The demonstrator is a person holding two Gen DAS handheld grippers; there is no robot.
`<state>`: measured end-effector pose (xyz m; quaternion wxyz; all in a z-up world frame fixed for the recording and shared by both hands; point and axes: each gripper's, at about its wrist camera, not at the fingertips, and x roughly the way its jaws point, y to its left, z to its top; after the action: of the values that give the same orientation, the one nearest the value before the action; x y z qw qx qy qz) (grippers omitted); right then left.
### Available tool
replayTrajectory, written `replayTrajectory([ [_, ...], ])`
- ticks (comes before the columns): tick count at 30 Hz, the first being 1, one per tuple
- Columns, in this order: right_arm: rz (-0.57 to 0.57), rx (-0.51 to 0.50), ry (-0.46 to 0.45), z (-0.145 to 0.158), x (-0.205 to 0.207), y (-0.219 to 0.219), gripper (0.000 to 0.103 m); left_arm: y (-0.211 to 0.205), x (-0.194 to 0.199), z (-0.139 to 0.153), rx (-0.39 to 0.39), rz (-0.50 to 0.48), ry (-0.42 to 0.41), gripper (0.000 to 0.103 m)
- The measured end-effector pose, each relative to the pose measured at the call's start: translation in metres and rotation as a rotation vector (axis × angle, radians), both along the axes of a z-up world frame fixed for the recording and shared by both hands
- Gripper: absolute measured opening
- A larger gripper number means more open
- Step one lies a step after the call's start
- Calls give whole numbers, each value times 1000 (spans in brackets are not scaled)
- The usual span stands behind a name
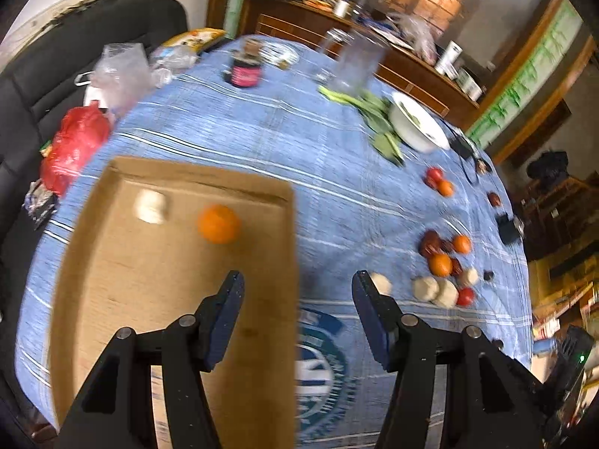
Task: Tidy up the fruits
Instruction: 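Open both tools to release cube and orange in the box, then withdraw, then grasp a round beige slice with the left tool while the right tool grasps a dark jujube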
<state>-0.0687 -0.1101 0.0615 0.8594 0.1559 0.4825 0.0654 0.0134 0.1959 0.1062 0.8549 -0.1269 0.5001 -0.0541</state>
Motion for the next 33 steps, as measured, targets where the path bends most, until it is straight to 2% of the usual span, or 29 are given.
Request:
replayTrajectory([
  [8,-123,-43,-5,-2,-26,-73,59,-68,0,-28,59,-119,50,59],
  [14,-178,-59,12,-12,-30,-113,59,-94,10,-47,87,-175,62,59],
  [27,-145,-105,48,-32,-13,-114,59,-106,38,-76,102,-231,75,58],
  [29,-139,-107,55,-34,-12,-114,56,-109,42,-80,113,-239,79,58],
  [32,-137,-128,52,-35,-13,-112,51,-115,44,-81,147,-263,66,50],
  [33,-134,-136,51,-35,-13,-111,45,-118,44,-81,164,-271,59,43],
])
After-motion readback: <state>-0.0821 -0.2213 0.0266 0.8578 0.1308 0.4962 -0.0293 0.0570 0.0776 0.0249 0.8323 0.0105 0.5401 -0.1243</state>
